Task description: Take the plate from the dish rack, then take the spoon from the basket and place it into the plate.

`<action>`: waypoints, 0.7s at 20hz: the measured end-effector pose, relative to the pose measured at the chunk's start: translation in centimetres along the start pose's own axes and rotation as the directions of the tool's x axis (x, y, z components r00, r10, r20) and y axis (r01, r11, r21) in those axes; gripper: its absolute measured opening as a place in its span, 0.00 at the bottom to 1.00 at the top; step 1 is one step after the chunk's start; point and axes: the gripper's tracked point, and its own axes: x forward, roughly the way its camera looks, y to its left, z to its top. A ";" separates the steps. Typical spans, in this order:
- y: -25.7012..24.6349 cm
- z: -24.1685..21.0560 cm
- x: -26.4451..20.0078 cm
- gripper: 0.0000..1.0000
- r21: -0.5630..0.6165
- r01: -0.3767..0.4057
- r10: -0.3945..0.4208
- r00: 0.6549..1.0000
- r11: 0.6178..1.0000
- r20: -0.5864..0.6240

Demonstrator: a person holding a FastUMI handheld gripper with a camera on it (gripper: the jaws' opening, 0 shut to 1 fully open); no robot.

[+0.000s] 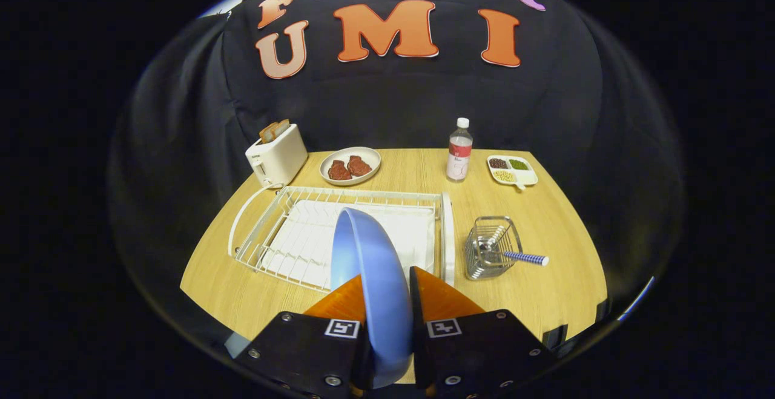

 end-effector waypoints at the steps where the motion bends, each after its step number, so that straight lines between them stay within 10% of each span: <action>1: -0.1 -0.8 0.0 0.26 0.019 -0.008 0.008 1.000 1.000 0.000; 14: -1.5 -10.8 1.7 0.26 0.210 -0.092 0.106 0.993 0.973 -0.060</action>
